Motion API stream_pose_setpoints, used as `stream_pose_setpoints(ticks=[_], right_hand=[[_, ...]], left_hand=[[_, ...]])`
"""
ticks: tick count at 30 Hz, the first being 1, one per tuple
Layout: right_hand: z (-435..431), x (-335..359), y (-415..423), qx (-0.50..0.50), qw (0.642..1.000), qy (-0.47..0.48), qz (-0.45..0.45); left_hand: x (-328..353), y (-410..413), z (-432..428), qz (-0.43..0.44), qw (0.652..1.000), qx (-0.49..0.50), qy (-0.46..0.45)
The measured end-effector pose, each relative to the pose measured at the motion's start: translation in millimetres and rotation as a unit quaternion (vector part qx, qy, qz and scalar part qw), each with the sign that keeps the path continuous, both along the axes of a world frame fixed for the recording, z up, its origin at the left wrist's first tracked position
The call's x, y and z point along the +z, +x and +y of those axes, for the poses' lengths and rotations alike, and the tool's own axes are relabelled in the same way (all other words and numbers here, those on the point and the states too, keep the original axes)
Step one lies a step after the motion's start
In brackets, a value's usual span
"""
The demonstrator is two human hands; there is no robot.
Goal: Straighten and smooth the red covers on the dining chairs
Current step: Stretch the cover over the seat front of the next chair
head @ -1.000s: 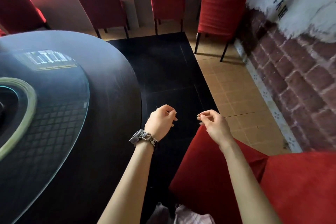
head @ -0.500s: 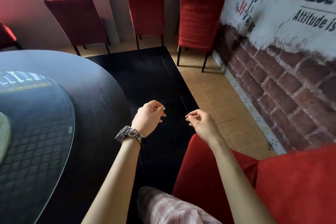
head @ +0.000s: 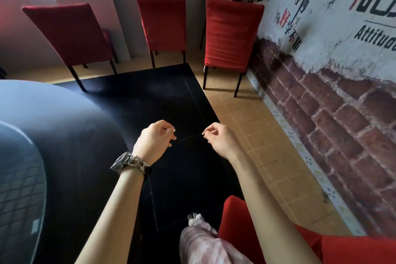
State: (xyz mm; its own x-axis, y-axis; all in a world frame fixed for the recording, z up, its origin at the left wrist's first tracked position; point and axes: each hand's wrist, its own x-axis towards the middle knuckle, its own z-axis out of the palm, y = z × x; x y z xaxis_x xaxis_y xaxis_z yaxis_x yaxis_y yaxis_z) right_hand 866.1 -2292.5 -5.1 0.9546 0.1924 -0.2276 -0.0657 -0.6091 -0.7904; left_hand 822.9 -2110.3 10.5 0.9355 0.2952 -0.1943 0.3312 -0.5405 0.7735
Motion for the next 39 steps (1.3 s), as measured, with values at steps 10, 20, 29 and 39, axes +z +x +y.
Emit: stream_pose_setpoints(ticks=[10, 20, 29, 39], right_hand=[[3, 7, 174, -0.009, 0.999, -0.031, 0.016], [-8, 19, 247, -0.082, 0.997, 0.007, 0.010], [36, 20, 331, -0.130, 0.991, -0.033, -0.024], [64, 8, 409, -0.202, 0.978, -0.011, -0.046]], left_hand=[[-6, 186, -5, 0.012, 0.999, 0.003, -0.042], [7, 299, -17, -0.010, 0.996, -0.064, -0.065], [8, 400, 35, 0.015, 0.989, -0.128, -0.067], [1, 508, 57, -0.010, 0.981, -0.172, -0.087]])
